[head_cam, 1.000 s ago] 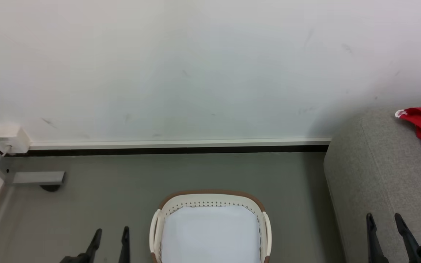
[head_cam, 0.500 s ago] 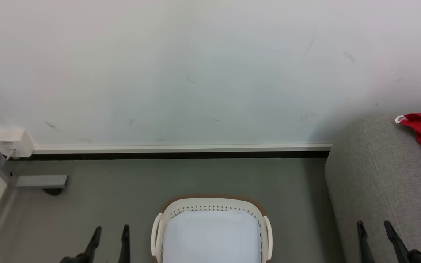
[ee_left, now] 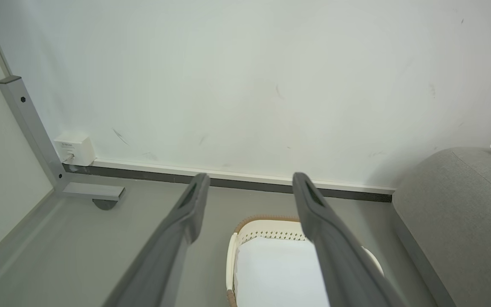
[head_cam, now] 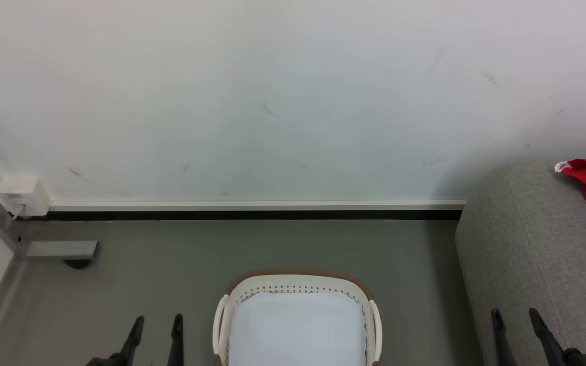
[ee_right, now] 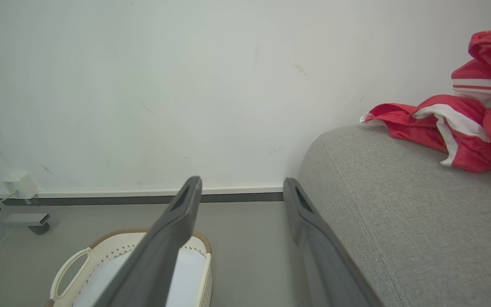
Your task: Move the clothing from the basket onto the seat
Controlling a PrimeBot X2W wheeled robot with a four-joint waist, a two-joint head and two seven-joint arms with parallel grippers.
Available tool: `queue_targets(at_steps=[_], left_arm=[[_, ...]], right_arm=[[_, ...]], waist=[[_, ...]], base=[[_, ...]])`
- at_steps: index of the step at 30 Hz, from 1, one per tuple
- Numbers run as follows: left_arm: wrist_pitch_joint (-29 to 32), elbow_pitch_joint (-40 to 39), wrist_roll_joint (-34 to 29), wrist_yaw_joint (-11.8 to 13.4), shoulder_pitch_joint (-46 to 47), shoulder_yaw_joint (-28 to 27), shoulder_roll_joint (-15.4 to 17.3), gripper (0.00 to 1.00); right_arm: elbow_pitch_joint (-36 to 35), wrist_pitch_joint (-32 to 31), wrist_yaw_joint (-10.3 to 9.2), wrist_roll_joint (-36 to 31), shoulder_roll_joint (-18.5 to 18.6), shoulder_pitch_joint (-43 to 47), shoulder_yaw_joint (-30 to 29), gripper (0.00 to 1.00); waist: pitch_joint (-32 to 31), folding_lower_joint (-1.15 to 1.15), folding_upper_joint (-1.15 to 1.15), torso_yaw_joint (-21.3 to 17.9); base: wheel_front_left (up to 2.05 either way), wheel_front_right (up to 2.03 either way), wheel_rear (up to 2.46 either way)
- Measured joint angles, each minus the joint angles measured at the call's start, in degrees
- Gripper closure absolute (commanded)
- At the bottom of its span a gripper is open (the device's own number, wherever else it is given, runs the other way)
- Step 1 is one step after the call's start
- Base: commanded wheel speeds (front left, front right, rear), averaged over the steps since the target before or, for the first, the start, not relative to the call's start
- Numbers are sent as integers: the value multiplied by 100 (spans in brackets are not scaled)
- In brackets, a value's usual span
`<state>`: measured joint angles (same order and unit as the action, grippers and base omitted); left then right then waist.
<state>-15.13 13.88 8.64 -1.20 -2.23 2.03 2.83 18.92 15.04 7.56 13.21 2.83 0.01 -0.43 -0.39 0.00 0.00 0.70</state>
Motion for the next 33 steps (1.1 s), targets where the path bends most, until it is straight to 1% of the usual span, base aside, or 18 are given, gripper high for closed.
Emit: queue_targets(at_steps=[9, 11, 12, 18, 33], left_arm=[[0, -8, 21, 3, 0, 11, -1, 0], [0, 21, 54, -53, -1, 24, -5, 0], [0, 71, 53, -54, -12, 32, -13, 100], [54, 330, 122, -62, -86, 36, -47, 100], [457, 293, 1753, -164, 8, -135, -49, 100]], right_arm=[[4, 0, 0, 51, 0, 0, 54, 0], [22, -2, 0, 51, -3, 3, 59, 0], [64, -10, 0, 51, -10, 15, 59, 100], [301, -93, 0, 136, -81, 86, 55, 100], [163, -497, 0, 1650, -78, 28, -58, 100]], waist=[[24, 0, 0, 8], [28, 0, 0, 4], [28, 0, 0, 6], [29, 0, 0, 6], [33, 0, 0, -4]], base=[[0, 0, 0], [0, 0, 0], [0, 0, 0], [0, 0, 0], [0, 0, 0]])
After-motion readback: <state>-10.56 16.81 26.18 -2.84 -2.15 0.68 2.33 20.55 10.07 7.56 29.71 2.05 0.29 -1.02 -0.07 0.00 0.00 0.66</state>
